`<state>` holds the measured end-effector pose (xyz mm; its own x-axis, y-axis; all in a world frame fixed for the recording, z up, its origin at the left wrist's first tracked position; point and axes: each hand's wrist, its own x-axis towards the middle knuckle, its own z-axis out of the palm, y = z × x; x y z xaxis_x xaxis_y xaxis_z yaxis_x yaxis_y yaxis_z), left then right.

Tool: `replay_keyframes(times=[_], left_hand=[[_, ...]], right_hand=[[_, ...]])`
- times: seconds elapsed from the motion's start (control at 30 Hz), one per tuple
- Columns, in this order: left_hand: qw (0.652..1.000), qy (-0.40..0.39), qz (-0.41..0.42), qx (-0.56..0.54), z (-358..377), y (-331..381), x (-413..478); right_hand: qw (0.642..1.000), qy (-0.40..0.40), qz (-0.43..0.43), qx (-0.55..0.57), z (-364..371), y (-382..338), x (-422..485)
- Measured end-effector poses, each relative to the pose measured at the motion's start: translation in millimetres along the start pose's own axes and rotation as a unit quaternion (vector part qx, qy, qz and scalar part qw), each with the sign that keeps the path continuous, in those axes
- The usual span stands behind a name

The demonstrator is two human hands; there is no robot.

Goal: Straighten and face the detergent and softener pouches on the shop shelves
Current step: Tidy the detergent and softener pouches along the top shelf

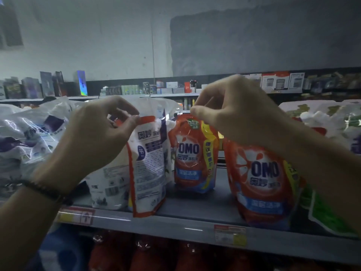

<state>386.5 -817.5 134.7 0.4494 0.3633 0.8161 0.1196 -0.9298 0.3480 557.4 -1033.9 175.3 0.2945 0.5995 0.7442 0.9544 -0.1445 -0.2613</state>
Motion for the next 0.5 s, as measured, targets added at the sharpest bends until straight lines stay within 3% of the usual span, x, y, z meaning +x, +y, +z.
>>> replay_keyframes(times=[0.2, 0.5], left_hand=[[0.984, 0.041, -0.079, -0.154, 8, -34, -46], [0.944, -0.072, -0.102, -0.304, 53, -65, -96]], right_hand=[[0.998, -0.015, 0.043, 0.048, 67, -29, -27], [0.984, 0.05, 0.158, 0.064, 145, -45, -57]])
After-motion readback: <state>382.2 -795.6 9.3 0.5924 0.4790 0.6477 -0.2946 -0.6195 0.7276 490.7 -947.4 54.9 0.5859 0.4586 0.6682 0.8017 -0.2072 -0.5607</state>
